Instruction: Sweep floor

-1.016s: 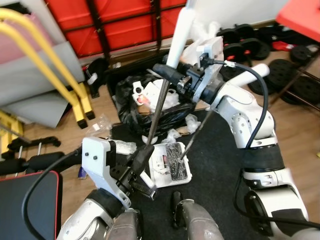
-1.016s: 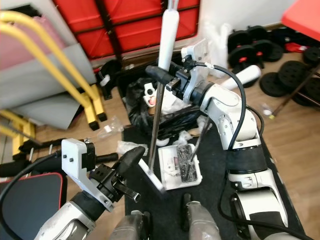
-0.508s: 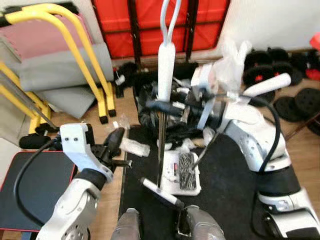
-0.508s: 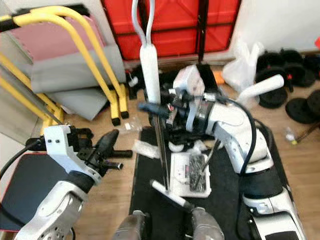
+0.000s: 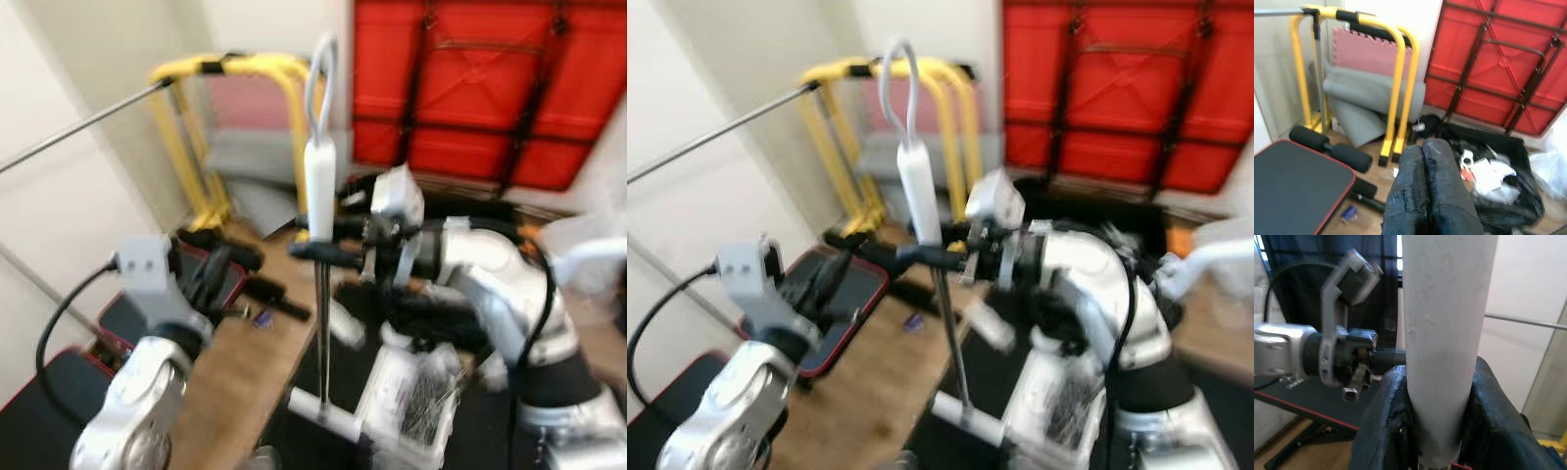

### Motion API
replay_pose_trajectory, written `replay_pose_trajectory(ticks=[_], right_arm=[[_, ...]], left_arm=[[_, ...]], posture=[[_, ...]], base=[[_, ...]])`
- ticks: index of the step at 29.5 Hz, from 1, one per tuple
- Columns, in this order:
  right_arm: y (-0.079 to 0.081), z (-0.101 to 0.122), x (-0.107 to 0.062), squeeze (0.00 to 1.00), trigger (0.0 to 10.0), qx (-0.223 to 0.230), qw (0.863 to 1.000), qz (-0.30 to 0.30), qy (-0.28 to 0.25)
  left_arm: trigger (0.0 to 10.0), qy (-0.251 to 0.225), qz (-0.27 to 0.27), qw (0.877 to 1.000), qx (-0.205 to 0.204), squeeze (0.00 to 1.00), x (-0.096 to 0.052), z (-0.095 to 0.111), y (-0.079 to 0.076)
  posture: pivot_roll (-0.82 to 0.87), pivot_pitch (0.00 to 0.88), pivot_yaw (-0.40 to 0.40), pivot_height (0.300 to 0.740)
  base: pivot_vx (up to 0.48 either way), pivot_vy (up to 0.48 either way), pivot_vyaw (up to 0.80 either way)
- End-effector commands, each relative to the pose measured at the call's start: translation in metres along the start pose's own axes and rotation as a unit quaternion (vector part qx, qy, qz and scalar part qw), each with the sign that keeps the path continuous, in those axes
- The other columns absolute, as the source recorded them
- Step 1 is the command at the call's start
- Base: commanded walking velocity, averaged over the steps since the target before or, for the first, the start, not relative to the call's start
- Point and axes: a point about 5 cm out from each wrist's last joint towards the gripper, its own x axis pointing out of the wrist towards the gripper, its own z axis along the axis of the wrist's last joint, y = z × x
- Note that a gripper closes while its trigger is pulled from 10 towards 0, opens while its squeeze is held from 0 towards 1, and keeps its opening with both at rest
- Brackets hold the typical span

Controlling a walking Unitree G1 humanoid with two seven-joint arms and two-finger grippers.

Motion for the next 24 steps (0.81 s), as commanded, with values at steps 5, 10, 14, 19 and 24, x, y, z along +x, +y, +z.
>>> replay_pose_trajectory(ticks=[5,10,14,19,24], right_arm=[[0.0,0.002,-0.003,0.0,10.0,-0.012,1.0,0.001,-0.001],[-0.002,0.0,-0.002,0.0,10.0,-0.012,1.0,-0.008,0.004],[-0.005,-0.003,-0.003,0.0,10.0,-0.007,1.0,-0.018,0.011],[-0.005,-0.005,-0.003,0.0,10.0,-0.004,1.0,-0.02,0.015],[-0.004,-0.011,0.0,0.0,10.0,0.001,1.0,-0.023,0.021]], left_arm=[[10.0,0.007,-0.028,0.999,0.017,0.0,0.004,-0.005,-0.001],[10.0,0.01,-0.023,1.0,0.02,0.0,0.004,-0.007,0.001],[10.0,0.011,-0.015,1.0,0.022,0.0,0.004,-0.01,0.002],[10.0,0.013,-0.009,1.0,0.024,0.0,0.004,-0.013,0.001],[10.0,0.02,-0.002,0.999,0.037,0.0,0.0,-0.016,0.002]], posture=[[-0.06,0.0,0.039,0.74],[-0.07,0.0,0.029,0.74],[-0.07,0.0,0.014,0.74],[-0.07,0.0,0.004,0.74],[-0.07,0.0,0.001,0.74]], base=[[0.0,0.0,0.73],[0.0,0.0,0.73],[0.0,0.0,0.73],[0.0,0.0,0.74],[0.0,0.0,0.73]])
